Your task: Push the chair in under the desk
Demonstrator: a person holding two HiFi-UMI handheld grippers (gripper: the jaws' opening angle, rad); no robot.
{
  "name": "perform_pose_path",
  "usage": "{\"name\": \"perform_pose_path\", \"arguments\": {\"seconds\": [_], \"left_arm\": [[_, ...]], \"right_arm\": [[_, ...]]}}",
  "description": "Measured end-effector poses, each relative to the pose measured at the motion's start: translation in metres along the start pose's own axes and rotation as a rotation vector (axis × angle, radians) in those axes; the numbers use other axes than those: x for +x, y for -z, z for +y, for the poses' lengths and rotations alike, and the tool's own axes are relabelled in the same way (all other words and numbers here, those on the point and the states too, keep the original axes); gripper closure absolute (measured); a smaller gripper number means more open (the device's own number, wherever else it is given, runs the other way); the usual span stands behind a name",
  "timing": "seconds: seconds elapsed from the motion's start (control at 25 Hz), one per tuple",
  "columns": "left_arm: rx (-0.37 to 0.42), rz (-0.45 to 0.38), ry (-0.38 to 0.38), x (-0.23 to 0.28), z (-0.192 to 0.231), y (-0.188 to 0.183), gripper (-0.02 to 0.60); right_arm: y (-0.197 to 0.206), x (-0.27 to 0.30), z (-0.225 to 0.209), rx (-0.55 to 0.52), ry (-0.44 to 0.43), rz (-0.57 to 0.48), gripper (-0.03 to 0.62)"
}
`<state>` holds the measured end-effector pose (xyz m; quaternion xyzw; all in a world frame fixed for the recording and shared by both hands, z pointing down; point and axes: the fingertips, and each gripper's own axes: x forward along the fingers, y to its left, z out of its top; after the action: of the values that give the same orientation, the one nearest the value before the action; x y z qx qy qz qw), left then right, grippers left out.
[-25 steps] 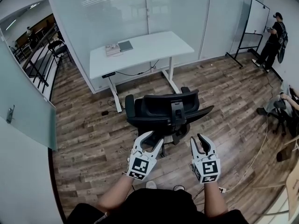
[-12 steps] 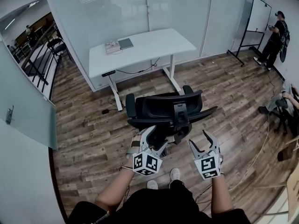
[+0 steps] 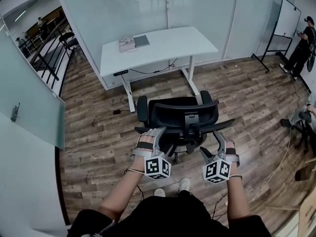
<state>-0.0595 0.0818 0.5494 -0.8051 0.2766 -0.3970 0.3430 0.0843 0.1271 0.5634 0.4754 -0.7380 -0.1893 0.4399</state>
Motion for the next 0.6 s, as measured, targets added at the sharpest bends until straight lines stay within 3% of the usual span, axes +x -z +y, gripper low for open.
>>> {"name": "perform_pose_path", "arguments": {"seconds": [0.12,0.24,0.6], "left_arm": [[0.040,0.048,0.007,0.009,0.004,0.007,0.191],[0.044,0.054,0.025,0.021,0.005,0.009,0.187],[0.178,0.212,0.045,0.053,-0.005,0.043,0.171]], "right_arm": [[0.005,0.017,-0.002,-0.127,-0.025,0.037,0.159],[0.010,0.032,-0.009,-0.187,-0.046,0.039,0.137],[0.023,0.085,0.001,-0.369,-0.109,0.071,0.115]]}}
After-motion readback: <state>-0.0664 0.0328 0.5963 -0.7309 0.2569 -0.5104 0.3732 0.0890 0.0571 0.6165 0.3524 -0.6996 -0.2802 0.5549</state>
